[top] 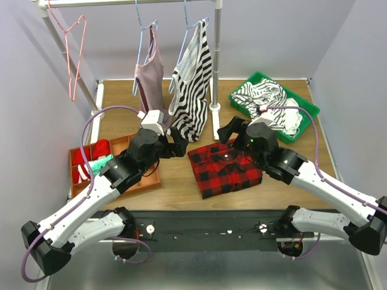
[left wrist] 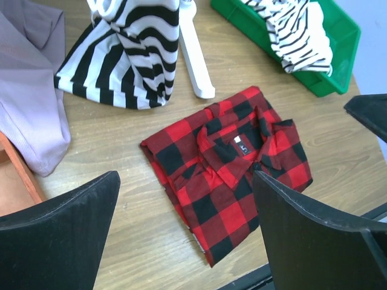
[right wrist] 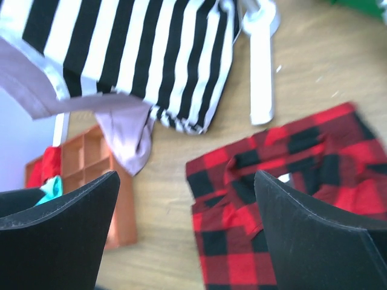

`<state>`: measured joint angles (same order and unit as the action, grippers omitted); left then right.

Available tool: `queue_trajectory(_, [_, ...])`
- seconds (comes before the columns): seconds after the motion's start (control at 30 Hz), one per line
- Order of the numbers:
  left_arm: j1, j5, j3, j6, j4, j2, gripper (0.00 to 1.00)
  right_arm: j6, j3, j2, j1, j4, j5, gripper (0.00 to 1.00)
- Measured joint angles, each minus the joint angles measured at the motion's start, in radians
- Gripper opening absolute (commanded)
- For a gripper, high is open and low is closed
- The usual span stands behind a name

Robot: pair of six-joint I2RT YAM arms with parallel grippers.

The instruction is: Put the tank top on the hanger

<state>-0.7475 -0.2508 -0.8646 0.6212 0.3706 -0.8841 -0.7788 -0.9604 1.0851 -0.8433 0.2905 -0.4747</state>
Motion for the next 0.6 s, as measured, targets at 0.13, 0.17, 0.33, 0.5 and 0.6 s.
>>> queue_trajectory(0.13, [0.000,0.000,-0.013,-0.008,0.002,0.017,0.99,0.056,0.013,-0.038,0.000,-0.003,-0.057,1.00])
queue_trajectory(0.17, [0.000,0.000,-0.013,-0.011,0.004,0.023,0.99,0.077,0.023,-0.047,0.000,-0.006,-0.073,1.00])
queue_trajectory(0.33, [0.000,0.001,-0.013,-0.025,0.006,0.035,0.99,0.156,0.027,-0.017,0.013,-0.024,-0.086,0.98])
queue_trajectory(0.5, [0.000,0.003,-0.013,-0.035,0.009,0.035,0.99,0.212,-0.003,0.121,0.267,-0.058,0.133,0.96])
queue_trajectory(0.6, [0.000,0.008,-0.027,-0.037,0.027,0.031,0.99,0.221,-0.036,0.207,0.436,-0.056,0.183,0.92])
